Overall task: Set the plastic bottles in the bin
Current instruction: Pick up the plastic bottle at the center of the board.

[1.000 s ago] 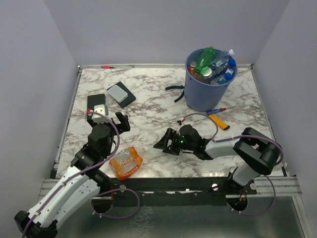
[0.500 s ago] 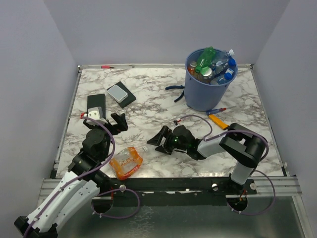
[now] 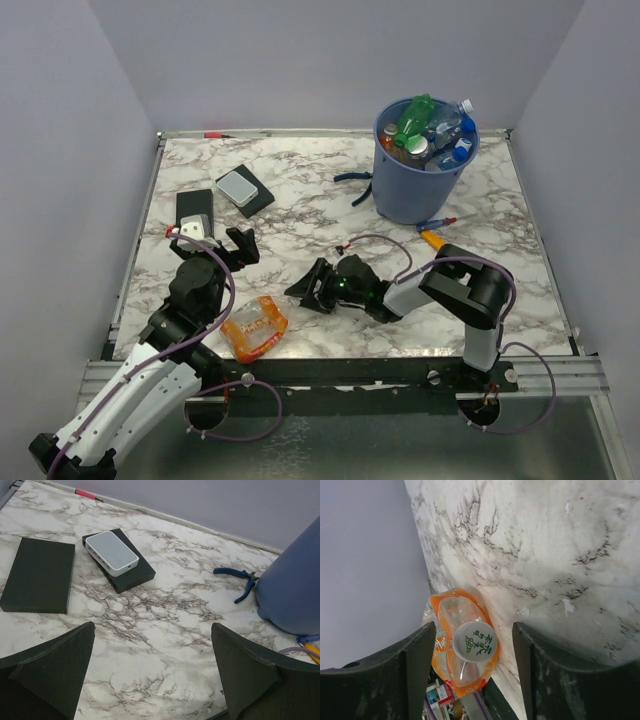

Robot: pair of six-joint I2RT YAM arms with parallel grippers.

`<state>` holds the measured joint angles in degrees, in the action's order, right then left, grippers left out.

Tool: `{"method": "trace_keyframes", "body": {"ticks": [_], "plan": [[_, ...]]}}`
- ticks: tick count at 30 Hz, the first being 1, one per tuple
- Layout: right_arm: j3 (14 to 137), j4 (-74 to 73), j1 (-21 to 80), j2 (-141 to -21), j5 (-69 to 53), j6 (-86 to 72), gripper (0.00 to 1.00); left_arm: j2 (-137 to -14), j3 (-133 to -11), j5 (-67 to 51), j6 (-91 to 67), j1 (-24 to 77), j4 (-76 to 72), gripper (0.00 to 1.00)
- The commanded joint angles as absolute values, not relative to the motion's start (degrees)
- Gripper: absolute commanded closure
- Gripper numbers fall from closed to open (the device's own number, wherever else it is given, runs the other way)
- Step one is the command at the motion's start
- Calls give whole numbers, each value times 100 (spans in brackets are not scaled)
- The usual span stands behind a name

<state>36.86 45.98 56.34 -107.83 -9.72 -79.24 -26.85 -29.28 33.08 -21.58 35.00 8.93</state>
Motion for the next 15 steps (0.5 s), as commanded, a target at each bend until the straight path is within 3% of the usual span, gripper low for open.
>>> {"method": "trace_keyframes", "body": {"ticks": [1,8,15], "plan": [[3755,4676,5736,-11268,-1232,-7969,37,-2737,-2900,3295,-2114,3527,789,1],[3617,5536,5774,-11521,-1345,-8165,64,-2767,-2892,3320,-2101,3525,784,1],[2944,5792,5741,-10669,-701,-7817,90,-2787,-2892,3350,-2101,3527,789,1]]}}
